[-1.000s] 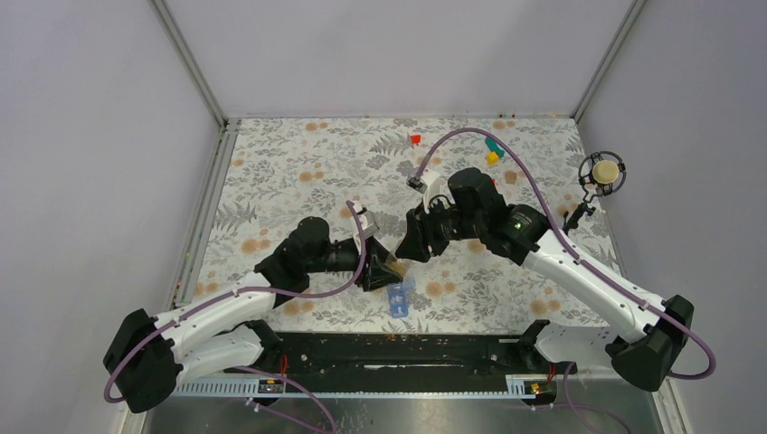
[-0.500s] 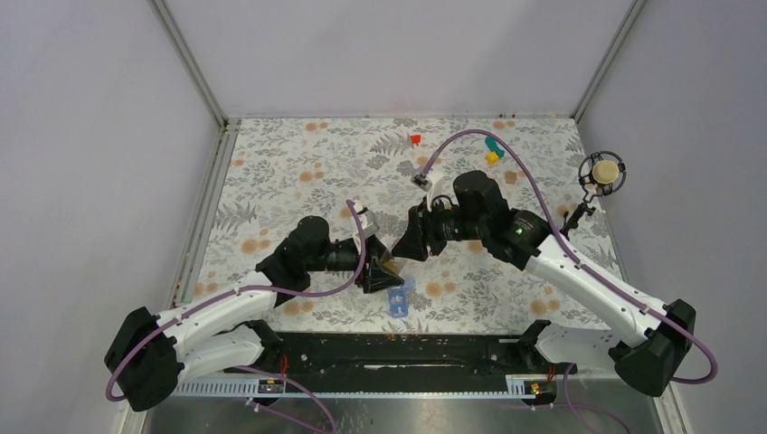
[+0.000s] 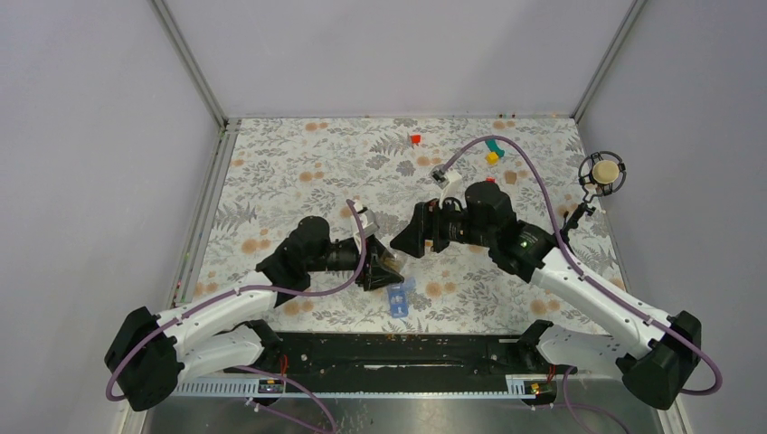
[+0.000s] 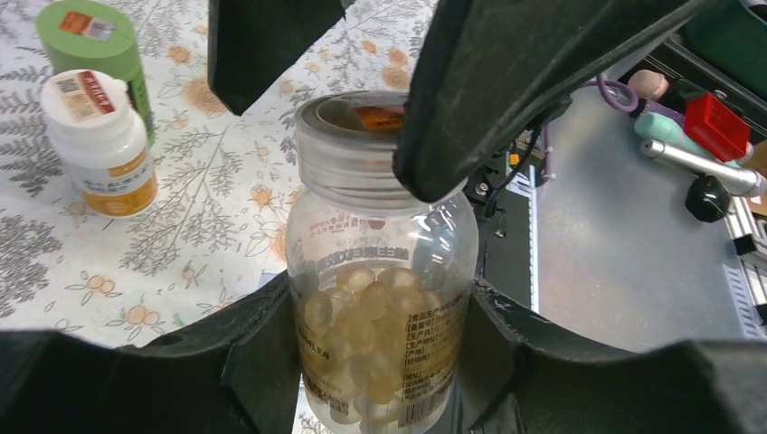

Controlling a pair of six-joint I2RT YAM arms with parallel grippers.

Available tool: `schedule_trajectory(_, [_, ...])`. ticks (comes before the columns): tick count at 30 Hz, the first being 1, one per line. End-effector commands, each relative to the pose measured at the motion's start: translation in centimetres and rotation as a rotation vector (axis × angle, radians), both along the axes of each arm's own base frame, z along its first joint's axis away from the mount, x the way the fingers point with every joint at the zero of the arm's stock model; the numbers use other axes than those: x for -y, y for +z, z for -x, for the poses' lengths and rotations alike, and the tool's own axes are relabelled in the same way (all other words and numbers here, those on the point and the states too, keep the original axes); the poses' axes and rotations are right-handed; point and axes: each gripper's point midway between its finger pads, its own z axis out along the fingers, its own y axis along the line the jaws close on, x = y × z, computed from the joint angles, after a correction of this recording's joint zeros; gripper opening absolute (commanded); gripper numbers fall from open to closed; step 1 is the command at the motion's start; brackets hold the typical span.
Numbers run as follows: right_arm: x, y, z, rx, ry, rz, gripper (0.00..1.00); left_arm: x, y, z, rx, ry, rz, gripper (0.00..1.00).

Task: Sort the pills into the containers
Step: Unscrew the lid of the pill bottle.

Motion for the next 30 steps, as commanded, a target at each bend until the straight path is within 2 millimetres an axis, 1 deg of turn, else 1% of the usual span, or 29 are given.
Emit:
schedule_trajectory(1, [-0.1, 3.1, -3.8, 0.025, -0.239, -0.189, 0.84, 0.2, 2.1, -2.2, 0.064, 0.113, 0.068, 0.0])
schedule_trajectory(3, [-0.4, 3.4, -4.5, 0.02, -0.27, -0.231, 0.86, 0.2, 2.3, -3.2, 0.046, 0.177, 0.082, 0.0])
schedule_trajectory(6, [-1.2, 3.9, -4.6, 0.02, -0.26, -0.262, 0.84, 0.3, 2.5, -4.2, 0.022, 0.232, 0.109, 0.0])
schedule_trajectory(9, [-1.8, 4.1, -4.8, 0.018, -0.25, -0.269, 0.8, 0.5, 2.5, -4.5, 0.008, 0.245, 0.119, 0.0])
schedule_trajectory(12, [-2.3, 4.1, -4.7, 0.011, -0.231, -0.277, 0.73, 0.6, 2.6, -5.0, -0.001, 0.265, 0.122, 0.0])
schedule_trajectory(14, [-2.5, 4.1, -4.6, 0.006, -0.213, -0.268, 0.73, 0.5, 2.6, -5.2, -0.004, 0.284, 0.119, 0.0])
schedule_trajectory(17, [-2.5, 3.9, -4.3, 0.017, -0.2, -0.242, 0.75, 0.4, 2.7, -5.6, -0.007, 0.307, 0.117, 0.0])
schedule_trajectory(20, [-2.4, 3.6, -4.1, 0.022, -0.194, -0.225, 0.74, 0.3, 2.9, -5.8, -0.008, 0.319, 0.117, 0.0])
schedule_trajectory(21, [-2.4, 3.5, -4.0, 0.022, -0.187, -0.223, 0.71, 0.3, 3.0, -5.8, -0.009, 0.322, 0.116, 0.0])
schedule_trajectory(24, [-2.6, 3.5, -3.8, 0.024, -0.164, -0.221, 0.56, 0.3, 3.1, -5.8, -0.011, 0.321, 0.113, 0.0])
schedule_trajectory(25, [-2.7, 3.6, -3.8, 0.026, -0.157, -0.22, 0.55, 0.2, 3.3, -5.8, -0.011, 0.323, 0.115, 0.0])
schedule_trajectory(27, [-2.9, 3.5, -3.5, 0.024, -0.135, -0.211, 0.56, 0.2, 3.4, -5.7, -0.01, 0.325, 0.118, 0.0])
schedule_trajectory(30, [-2.8, 3.5, -3.3, 0.034, -0.123, -0.201, 0.62, 0.1, 3.8, -5.7, -0.009, 0.327, 0.127, 0.0])
